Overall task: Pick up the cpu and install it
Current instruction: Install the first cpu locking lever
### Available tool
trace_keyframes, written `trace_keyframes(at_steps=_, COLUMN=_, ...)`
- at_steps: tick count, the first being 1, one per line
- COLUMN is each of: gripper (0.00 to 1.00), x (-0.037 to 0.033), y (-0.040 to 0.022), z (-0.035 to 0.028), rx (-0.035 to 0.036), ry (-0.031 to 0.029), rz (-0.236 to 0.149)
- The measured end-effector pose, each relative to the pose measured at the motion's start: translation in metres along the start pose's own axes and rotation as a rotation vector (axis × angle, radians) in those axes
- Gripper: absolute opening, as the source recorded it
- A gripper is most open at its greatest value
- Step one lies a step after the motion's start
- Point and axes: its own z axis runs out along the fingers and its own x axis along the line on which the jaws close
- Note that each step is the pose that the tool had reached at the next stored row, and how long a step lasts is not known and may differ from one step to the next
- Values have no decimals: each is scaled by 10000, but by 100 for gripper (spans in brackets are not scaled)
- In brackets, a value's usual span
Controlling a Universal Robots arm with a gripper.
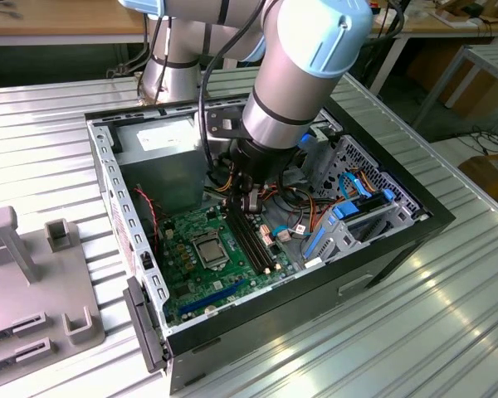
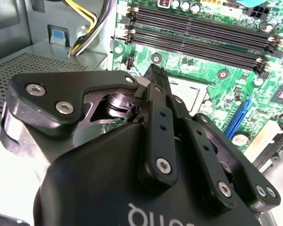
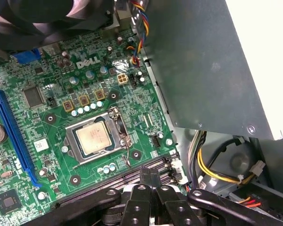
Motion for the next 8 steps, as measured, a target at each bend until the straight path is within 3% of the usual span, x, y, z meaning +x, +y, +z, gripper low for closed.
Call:
trace_keyframes(at_steps=4, gripper=11, x=27, y=74, z=6, rx=-41, ry=7, rz=-271)
trace_keyframes(at_steps=7, gripper=11, x=37, y=90, z=11, rx=-76, ry=21, rz=-506)
trace_keyframes(at_steps=8, gripper=11, x=91, y=85, z=12, rx=-158, ry=65, rz=-1110)
